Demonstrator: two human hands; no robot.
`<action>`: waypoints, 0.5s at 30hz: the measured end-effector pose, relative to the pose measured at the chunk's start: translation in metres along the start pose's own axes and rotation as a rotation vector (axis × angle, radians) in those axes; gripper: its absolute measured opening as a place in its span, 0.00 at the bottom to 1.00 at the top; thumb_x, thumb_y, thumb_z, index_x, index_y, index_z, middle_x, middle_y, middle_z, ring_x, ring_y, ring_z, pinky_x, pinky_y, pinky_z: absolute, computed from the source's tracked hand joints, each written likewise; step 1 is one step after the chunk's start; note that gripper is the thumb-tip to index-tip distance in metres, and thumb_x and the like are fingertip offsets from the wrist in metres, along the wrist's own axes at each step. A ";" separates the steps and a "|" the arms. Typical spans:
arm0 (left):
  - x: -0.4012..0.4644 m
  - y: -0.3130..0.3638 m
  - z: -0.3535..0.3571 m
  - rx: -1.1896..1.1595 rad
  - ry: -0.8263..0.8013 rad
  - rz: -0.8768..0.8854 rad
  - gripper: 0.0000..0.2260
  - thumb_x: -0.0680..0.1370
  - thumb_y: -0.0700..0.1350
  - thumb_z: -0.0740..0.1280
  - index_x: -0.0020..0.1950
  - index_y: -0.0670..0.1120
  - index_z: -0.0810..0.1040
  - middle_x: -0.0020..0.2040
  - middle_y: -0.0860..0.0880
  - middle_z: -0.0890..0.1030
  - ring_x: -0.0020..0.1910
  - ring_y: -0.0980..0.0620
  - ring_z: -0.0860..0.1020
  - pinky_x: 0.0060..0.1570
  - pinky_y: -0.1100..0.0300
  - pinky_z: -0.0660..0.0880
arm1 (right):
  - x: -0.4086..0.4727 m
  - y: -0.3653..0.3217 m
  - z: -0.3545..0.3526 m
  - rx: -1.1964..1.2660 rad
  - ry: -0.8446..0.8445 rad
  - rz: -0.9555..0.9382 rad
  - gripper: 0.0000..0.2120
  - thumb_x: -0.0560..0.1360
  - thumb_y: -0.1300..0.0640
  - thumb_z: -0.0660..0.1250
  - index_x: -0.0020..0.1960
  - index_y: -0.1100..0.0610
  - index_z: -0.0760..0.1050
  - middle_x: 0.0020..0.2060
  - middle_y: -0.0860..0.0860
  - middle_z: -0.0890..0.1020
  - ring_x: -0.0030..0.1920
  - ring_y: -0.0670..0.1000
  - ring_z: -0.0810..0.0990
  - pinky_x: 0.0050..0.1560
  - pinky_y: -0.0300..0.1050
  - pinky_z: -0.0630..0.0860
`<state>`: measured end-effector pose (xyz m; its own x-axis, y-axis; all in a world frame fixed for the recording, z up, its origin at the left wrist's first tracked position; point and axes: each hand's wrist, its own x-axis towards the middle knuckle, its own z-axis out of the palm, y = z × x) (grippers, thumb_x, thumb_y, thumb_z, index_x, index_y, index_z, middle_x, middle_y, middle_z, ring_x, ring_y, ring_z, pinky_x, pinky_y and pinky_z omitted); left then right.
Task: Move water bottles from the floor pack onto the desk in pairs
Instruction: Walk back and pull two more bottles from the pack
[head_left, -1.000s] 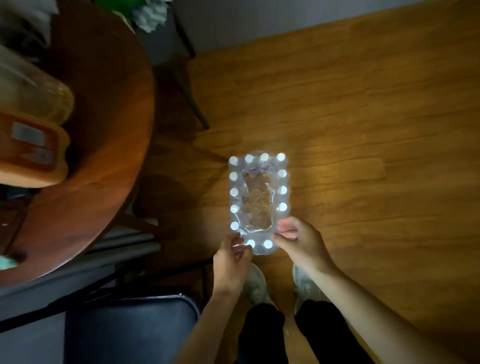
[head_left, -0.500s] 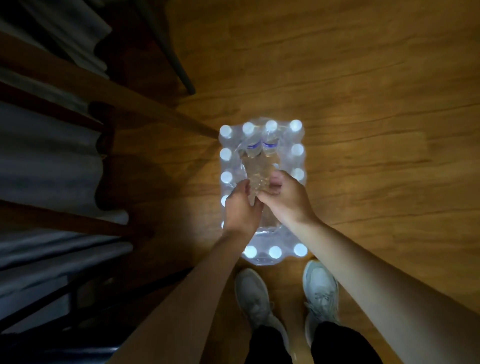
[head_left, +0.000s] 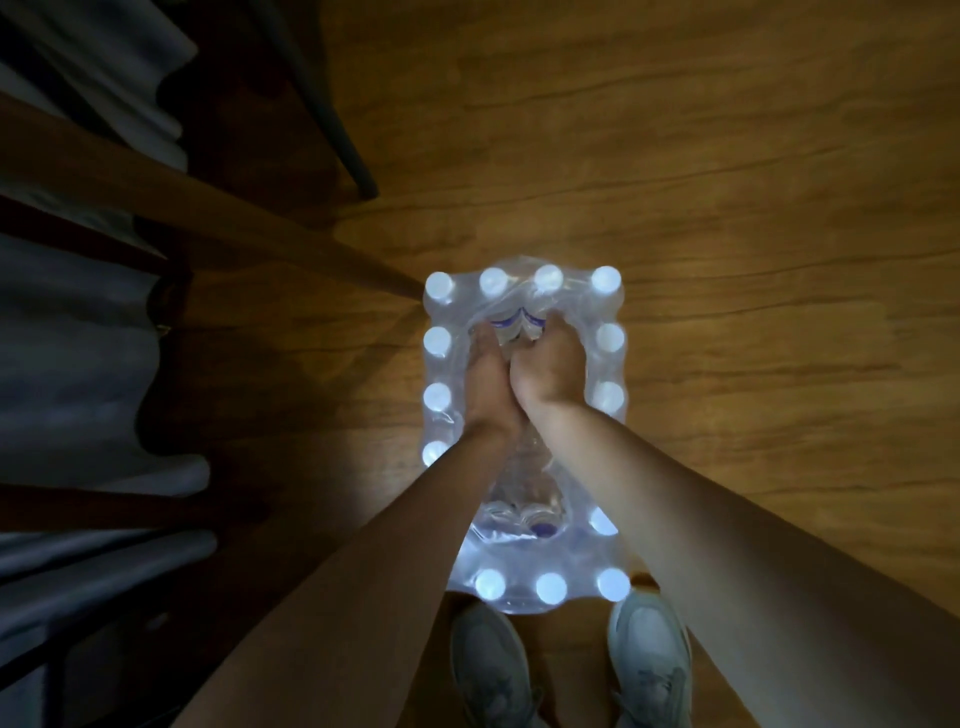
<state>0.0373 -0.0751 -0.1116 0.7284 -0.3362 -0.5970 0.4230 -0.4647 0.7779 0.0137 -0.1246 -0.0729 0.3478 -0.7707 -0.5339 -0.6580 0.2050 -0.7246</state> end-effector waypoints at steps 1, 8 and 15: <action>0.005 0.001 0.001 -0.038 0.001 -0.033 0.18 0.84 0.53 0.53 0.55 0.47 0.80 0.47 0.50 0.85 0.52 0.52 0.82 0.52 0.60 0.76 | 0.006 0.001 0.003 0.003 0.009 0.019 0.12 0.75 0.61 0.62 0.56 0.63 0.76 0.53 0.59 0.81 0.55 0.57 0.79 0.51 0.42 0.72; 0.024 -0.003 0.005 0.028 0.092 -0.006 0.15 0.82 0.40 0.59 0.68 0.39 0.70 0.62 0.41 0.76 0.62 0.42 0.75 0.61 0.54 0.72 | 0.027 0.020 0.029 0.226 0.082 0.150 0.24 0.72 0.62 0.57 0.66 0.47 0.67 0.54 0.53 0.80 0.55 0.55 0.79 0.60 0.52 0.76; 0.023 0.011 0.007 -0.554 -0.057 -0.191 0.09 0.80 0.33 0.58 0.52 0.40 0.77 0.37 0.43 0.82 0.36 0.49 0.83 0.38 0.59 0.81 | 0.026 0.022 0.026 0.817 0.047 0.219 0.18 0.72 0.75 0.56 0.55 0.59 0.71 0.38 0.52 0.79 0.42 0.52 0.80 0.47 0.45 0.77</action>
<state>0.0548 -0.0936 -0.1187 0.5880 -0.3396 -0.7341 0.7735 -0.0293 0.6331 0.0253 -0.1247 -0.1140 0.2288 -0.6829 -0.6937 -0.0118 0.7106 -0.7035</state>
